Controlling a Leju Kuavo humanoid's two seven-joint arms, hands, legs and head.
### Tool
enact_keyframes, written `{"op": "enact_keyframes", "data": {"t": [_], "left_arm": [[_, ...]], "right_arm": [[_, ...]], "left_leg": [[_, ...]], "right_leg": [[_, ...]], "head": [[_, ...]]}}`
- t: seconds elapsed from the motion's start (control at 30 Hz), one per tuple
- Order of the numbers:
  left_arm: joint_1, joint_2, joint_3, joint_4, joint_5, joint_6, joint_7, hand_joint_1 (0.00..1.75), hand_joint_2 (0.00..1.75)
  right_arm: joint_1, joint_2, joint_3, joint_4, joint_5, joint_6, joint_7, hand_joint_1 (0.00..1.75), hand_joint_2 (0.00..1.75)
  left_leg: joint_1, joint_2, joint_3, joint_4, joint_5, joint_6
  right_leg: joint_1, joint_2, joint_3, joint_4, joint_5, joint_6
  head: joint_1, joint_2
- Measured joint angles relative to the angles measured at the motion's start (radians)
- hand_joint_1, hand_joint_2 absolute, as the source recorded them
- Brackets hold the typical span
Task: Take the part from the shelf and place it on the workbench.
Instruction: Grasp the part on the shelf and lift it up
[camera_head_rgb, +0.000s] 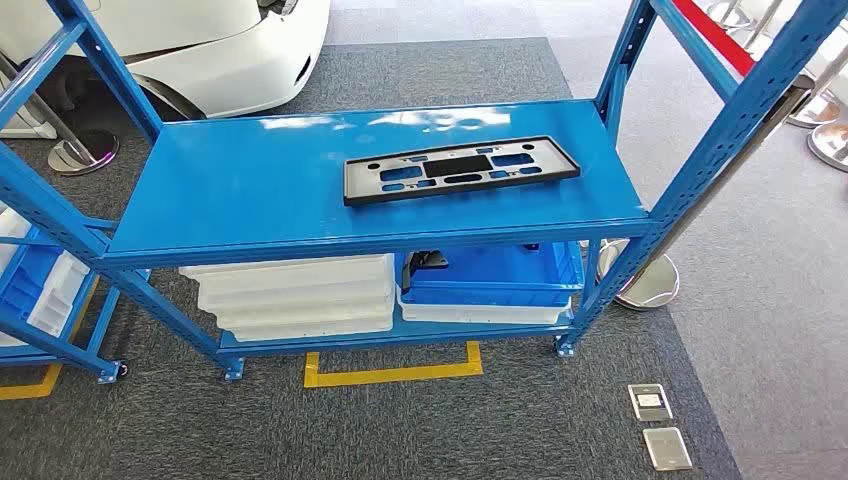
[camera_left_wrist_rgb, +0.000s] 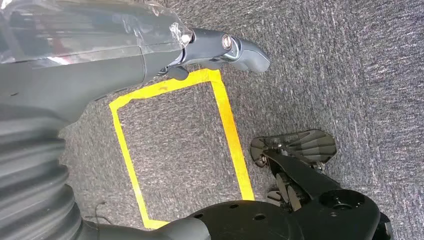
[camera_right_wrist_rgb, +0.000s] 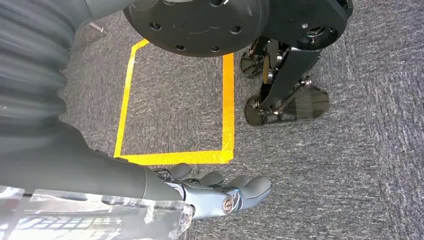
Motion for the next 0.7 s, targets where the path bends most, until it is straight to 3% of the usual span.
{"op": "enact_keyframes", "data": {"t": [0.33,0.7], "left_arm": [[-0.041,-0.016,-0.058,0.001,0.145,0.072,-0.01,0.0,1.75],[-0.101,-0.051,-0.228,0.011,0.403,0.205,-0.039,0.0,1.75]], "right_arm": [[-0.02,0.002,0.03,0.0,-0.093,-0.043,0.008,0.0,1.75],[-0.062,0.004,0.132,0.001,-0.254,-0.102,0.016,0.0,1.75]], "left_leg": [[0.0,0.0,0.0,0.0,0.0,-0.001],[0.0,0.0,0.0,0.001,0.001,-0.001]], "right_leg": [[0.0,0.001,0.0,0.0,0.001,0.0],[0.0,0.001,0.0,0.0,0.001,0.0]], "head": [[0.0,0.0],[0.0,0.0]]}}
